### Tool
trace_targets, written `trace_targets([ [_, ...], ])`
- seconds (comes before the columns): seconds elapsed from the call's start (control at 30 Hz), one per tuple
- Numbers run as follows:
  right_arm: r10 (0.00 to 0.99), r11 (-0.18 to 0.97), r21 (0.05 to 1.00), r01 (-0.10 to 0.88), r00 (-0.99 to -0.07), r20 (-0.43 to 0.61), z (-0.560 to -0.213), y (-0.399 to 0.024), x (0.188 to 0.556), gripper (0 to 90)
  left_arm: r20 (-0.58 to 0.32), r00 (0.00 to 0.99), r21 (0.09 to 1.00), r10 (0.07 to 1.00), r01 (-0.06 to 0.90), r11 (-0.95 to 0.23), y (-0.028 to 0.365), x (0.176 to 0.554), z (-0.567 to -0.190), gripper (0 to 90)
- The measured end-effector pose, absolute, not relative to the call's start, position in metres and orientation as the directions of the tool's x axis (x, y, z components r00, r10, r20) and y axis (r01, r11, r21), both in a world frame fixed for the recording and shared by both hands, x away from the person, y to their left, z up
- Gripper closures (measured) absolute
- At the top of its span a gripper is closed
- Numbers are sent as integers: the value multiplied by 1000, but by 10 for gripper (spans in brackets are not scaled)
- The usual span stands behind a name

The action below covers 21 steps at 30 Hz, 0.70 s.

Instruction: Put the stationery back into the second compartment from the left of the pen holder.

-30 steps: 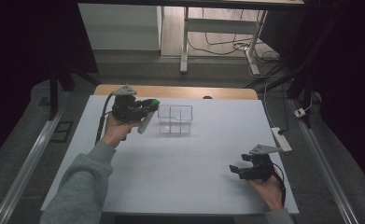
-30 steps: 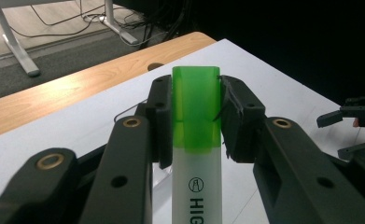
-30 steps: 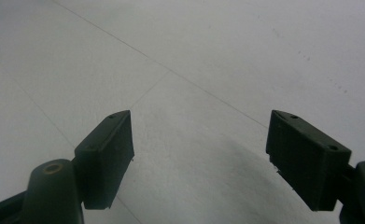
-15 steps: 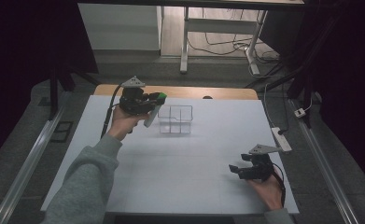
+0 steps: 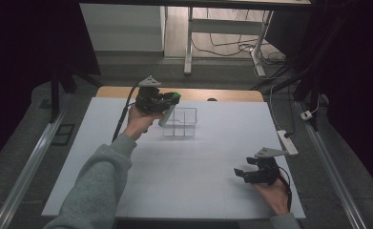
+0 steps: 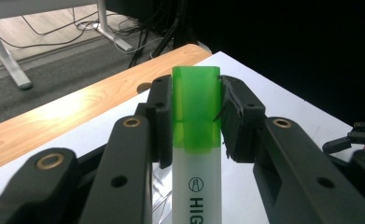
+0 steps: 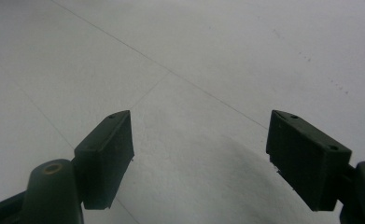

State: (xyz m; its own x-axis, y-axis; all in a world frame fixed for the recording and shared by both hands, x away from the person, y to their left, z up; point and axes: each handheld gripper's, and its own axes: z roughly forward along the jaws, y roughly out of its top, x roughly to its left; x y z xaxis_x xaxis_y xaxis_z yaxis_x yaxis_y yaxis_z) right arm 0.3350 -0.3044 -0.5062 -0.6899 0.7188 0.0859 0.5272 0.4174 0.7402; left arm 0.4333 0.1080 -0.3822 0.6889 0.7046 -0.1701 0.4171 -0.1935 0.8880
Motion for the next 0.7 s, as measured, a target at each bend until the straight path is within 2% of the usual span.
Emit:
trace_targets([
  [0.7, 717, 413, 739, 533, -690, 98, -508, -303, 337, 222, -167, 687, 893, 708, 409, -186, 82, 465, -390, 664],
])
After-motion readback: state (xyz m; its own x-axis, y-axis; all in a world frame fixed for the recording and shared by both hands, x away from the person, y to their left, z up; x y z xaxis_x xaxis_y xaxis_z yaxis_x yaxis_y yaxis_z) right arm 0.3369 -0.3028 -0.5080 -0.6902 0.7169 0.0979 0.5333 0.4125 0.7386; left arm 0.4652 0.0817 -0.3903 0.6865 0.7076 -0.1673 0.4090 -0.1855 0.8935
